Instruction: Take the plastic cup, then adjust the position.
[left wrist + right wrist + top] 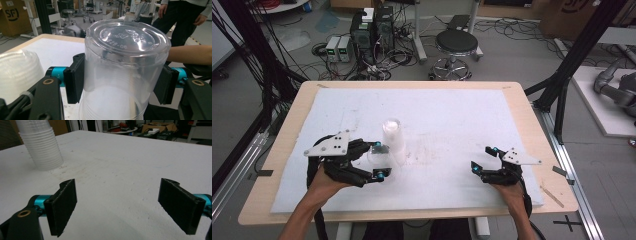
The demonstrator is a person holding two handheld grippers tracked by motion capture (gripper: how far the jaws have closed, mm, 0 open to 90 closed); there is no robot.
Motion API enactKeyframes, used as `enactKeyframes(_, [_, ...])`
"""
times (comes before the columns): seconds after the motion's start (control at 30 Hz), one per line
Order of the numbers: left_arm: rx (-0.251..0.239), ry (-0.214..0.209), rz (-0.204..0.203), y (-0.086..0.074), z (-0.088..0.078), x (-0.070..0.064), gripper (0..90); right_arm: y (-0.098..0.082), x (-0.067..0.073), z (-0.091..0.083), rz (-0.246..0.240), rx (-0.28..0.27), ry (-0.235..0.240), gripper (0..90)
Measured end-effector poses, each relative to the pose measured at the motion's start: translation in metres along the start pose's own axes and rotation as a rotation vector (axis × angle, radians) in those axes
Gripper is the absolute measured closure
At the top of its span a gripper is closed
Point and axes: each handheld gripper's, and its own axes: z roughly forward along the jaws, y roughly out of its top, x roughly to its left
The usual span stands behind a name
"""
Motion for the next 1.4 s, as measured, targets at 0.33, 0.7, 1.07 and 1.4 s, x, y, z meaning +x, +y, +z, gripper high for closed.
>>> enactKeyframes(0.33, [0.005,-0.013,-0.008,-0.011,0.004,-0.001,35.7,0.000,0.000,0.000,0.004,0.005,0.001,15.3])
enactKeyframes(0.7, [-0.002,-0.008,-0.026,-0.020,0.003,0.003,35.7,-0.001,-0.001,-0.001,0.001,-0.017,0.009,15.3])
enactKeyframes(1.07, [-0.001,-0.019,-0.020,-0.017,0.005,0.004,35.7,0.001,-0.004,0.000,0.020,0.002,0.044,15.3])
enactKeyframes(1.4, [-0.003,-0.045,-0.024,-0.014,0.013,0.004,35.7,0.028,0.010,0.001,-0.038,-0.063,0.156,15.3])
